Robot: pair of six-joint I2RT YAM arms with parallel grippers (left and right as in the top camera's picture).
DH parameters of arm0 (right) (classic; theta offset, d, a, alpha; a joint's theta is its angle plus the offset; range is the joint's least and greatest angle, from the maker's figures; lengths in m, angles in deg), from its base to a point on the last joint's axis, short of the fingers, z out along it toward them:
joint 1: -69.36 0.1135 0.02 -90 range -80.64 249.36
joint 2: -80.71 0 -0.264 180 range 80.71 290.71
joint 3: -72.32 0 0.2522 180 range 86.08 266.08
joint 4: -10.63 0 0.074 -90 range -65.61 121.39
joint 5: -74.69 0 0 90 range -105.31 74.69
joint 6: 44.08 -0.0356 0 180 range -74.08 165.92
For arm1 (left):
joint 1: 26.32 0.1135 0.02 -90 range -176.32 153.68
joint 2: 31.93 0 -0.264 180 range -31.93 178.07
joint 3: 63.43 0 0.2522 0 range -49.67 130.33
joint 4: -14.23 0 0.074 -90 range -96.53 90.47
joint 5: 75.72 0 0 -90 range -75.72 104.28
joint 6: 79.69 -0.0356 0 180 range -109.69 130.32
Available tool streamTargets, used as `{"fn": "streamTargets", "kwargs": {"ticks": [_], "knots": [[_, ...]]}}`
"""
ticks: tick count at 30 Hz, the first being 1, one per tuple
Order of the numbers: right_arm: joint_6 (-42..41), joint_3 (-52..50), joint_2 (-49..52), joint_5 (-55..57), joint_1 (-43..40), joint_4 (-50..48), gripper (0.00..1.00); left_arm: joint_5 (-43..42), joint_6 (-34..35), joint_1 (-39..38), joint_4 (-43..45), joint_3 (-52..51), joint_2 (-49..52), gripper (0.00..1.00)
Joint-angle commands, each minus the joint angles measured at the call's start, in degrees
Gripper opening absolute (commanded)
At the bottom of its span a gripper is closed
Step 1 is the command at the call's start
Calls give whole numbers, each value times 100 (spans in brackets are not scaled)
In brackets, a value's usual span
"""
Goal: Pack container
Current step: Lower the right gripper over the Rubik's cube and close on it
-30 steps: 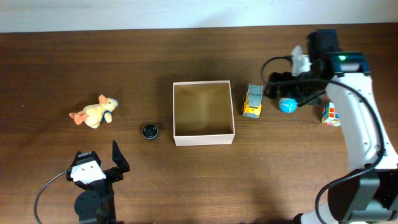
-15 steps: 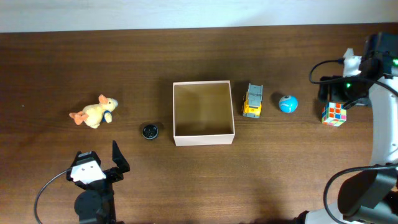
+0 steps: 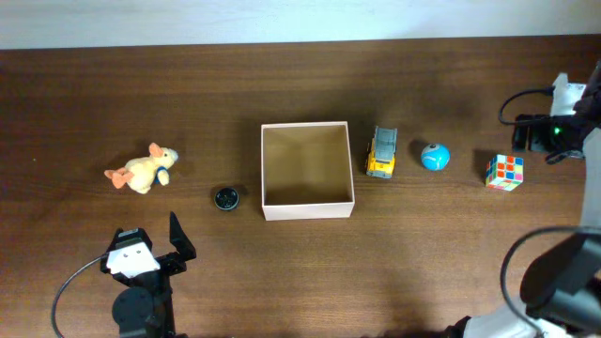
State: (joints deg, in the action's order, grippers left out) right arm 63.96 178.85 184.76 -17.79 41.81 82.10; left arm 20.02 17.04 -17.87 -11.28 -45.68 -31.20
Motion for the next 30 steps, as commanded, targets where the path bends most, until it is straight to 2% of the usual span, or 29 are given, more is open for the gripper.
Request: {"fn": "streamTargets", "kwargs": {"ticks": [1, 25, 30], "knots": [[164, -85, 420, -332, -17, -39, 99, -101, -11, 35, 20, -46, -39, 99], [-205, -96, 1705, -638, -22, -98, 100, -101, -11, 35, 20, -46, -39, 99], [-227, -96, 1751, -638, -22, -90, 92, -101, -11, 35, 20, -46, -39, 99]]}}
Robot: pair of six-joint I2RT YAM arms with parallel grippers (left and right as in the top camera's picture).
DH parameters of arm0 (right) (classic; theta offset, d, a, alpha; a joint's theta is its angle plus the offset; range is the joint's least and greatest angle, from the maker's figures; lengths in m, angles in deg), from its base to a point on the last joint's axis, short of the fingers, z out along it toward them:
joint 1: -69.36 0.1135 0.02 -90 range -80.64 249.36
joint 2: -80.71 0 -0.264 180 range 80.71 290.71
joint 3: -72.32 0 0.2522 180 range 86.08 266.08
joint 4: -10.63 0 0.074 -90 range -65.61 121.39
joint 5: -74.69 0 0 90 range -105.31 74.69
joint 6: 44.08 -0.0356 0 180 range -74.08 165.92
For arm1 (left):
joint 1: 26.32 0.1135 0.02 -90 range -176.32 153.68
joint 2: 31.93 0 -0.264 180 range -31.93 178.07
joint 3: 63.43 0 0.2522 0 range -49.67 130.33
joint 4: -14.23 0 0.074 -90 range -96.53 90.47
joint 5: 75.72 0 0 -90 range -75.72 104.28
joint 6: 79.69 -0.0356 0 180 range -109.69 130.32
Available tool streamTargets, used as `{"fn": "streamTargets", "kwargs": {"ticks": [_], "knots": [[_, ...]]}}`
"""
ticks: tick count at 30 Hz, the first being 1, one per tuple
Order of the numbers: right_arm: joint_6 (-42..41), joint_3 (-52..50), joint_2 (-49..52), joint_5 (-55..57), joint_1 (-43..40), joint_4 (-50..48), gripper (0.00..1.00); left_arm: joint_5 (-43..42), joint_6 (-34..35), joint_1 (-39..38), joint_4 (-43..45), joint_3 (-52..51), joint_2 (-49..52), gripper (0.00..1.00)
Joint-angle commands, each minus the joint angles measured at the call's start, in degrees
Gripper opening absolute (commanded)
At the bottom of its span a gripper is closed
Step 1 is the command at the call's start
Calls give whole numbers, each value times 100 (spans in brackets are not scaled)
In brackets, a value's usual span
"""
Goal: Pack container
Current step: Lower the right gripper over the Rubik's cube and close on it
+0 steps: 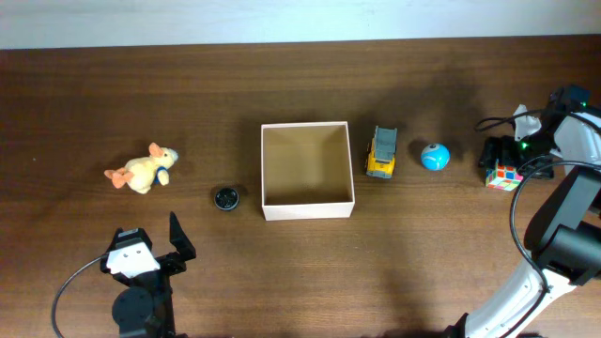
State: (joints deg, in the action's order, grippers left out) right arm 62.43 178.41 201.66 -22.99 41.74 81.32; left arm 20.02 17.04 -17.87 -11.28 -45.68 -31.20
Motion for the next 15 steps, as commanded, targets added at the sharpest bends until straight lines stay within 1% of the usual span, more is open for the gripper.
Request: {"fn": "streamTargets", "kwargs": {"ticks": [1, 4, 15], "knots": [[-74, -52, 61, -116, -15, -15, 89, -103, -11, 35, 20, -46, -39, 99], [-74, -52, 61, -118, -15, -17, 79, -101, -11, 35, 20, -46, -39, 99], [-68, -52, 61, -4, -17, -15, 74, -101, -11, 35, 20, -46, -39, 99]]}}
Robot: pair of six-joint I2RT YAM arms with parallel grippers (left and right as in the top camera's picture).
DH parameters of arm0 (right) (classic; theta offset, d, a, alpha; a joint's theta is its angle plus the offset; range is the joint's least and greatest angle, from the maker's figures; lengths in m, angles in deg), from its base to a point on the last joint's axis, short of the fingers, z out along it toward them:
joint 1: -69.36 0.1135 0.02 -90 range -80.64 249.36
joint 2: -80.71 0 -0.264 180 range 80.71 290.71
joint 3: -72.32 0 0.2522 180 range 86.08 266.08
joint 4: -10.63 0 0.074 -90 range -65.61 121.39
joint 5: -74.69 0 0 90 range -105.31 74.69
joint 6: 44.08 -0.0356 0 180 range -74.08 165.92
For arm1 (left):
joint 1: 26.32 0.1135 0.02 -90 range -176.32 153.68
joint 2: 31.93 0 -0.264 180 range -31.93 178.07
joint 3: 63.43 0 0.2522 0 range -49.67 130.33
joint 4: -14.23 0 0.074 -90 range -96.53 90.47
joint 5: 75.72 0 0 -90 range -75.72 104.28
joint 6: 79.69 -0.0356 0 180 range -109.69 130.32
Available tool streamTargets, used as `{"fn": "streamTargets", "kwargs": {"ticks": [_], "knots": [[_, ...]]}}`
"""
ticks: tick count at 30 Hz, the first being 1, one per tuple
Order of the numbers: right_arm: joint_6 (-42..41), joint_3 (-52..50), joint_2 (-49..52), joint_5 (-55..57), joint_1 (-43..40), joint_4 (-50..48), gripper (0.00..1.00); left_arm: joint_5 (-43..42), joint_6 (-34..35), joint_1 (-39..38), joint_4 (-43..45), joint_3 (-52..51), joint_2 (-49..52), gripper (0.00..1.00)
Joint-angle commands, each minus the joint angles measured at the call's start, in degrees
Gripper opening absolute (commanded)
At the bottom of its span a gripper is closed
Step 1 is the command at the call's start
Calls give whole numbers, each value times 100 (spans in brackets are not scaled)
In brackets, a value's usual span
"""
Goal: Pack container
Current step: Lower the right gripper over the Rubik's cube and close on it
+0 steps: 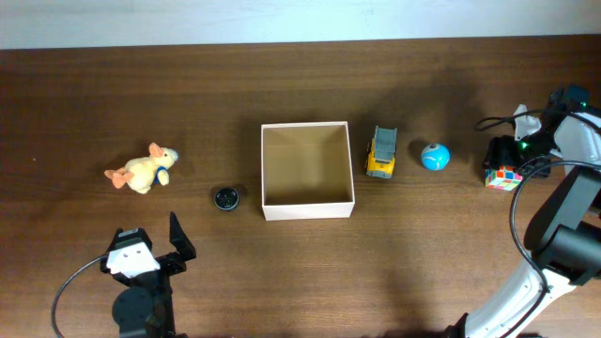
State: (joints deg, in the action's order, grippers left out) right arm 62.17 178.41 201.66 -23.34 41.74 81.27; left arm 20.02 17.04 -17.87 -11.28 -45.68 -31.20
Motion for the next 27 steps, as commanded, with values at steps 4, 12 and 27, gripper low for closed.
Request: {"fn": "streamTargets", "kwargs": {"ticks": [4, 12, 27], "knots": [[153, -52, 61, 509, -15, -15, 74, -101, -11, 35, 20, -46, -39, 99], [284, -52, 61, 549, -20, -26, 74, -101, -11, 35, 20, -46, -39, 99], [282, -57, 63, 459, -20, -20, 58, -101, -11, 35, 20, -46, -39, 99]]}}
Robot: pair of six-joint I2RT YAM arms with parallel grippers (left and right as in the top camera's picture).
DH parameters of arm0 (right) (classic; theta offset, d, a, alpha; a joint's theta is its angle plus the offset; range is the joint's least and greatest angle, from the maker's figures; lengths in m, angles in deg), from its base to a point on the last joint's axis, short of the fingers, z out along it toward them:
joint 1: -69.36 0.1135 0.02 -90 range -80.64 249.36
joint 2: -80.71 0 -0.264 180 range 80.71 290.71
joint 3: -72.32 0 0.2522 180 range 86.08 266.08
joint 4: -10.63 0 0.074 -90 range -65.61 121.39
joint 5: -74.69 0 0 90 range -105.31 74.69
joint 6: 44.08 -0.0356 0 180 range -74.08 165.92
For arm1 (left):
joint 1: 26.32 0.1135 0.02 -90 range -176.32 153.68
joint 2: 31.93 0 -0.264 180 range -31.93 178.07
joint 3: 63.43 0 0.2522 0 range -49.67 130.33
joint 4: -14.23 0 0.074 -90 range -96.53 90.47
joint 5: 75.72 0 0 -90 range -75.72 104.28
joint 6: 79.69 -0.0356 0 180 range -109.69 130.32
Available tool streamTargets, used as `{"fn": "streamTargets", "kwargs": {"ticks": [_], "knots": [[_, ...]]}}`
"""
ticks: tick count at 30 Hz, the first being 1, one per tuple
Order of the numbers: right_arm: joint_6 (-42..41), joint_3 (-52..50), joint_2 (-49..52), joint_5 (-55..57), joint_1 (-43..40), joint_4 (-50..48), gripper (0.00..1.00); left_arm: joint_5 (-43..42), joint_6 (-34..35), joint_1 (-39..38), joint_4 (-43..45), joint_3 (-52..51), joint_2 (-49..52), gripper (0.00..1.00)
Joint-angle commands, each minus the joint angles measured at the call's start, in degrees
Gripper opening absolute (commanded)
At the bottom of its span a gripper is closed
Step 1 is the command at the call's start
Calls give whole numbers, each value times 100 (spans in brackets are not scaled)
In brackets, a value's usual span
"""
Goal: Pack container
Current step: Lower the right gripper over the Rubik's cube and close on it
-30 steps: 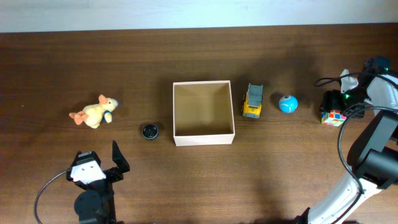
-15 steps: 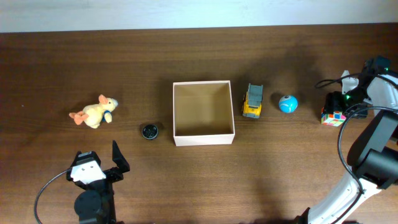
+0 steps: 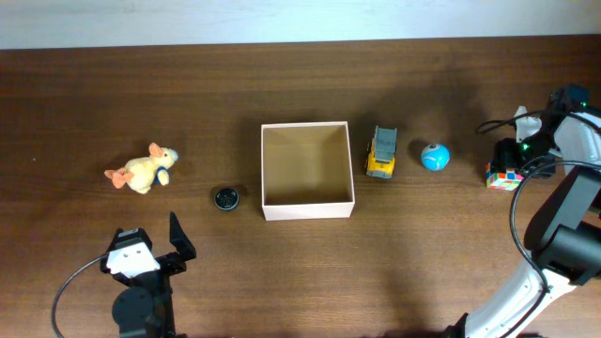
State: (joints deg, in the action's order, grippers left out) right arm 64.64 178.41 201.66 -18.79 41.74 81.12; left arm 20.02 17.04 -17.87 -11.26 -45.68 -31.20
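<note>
An open cardboard box (image 3: 307, 208) stands in the middle of the table with nothing in it. To its right lie a yellow toy truck (image 3: 381, 152), a blue ball (image 3: 434, 157) and a colour cube (image 3: 502, 177). To its left are a small black round piece (image 3: 225, 198) and a plush duck (image 3: 143, 170). My right gripper (image 3: 508, 158) is down over the top of the cube and hides most of it; how its jaws stand does not show. My left gripper (image 3: 178, 239) rests open near the front left, holding nothing.
The right arm's cable loops at the table's right edge (image 3: 526, 117). The left arm's base and cable sit at the front left corner (image 3: 131, 300). Bare wood lies in front of the box.
My right gripper has shifted slightly right and lower over the cube, covering more of it. The cube, the other toys and the left arm stay where they were.
At first my right gripper was up near the far right edge, away from the cube. Then it was beside the cube's upper left, then closer over it, and now it sits on the cube's top. The left arm stayed still throughout.
</note>
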Motion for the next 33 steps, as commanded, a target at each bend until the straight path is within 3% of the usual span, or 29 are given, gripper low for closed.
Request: {"fn": "streamTargets", "kwargs": {"ticks": [1, 8, 22, 33], "knots": [[35, -57, 63, 4, -20, -4, 58, -101, -9, 35, 17, -46, -39, 99], [35, -57, 63, -24, -20, -4, 53, -101, -11, 35, 17, -46, -39, 99], [31, 22, 61, -258, -9, 44, 53, -101, -11, 35, 17, -46, -39, 99], [33, 1259, 59, -385, 20, 1019, 52, -101, -11, 35, 17, -46, -39, 99]]}}
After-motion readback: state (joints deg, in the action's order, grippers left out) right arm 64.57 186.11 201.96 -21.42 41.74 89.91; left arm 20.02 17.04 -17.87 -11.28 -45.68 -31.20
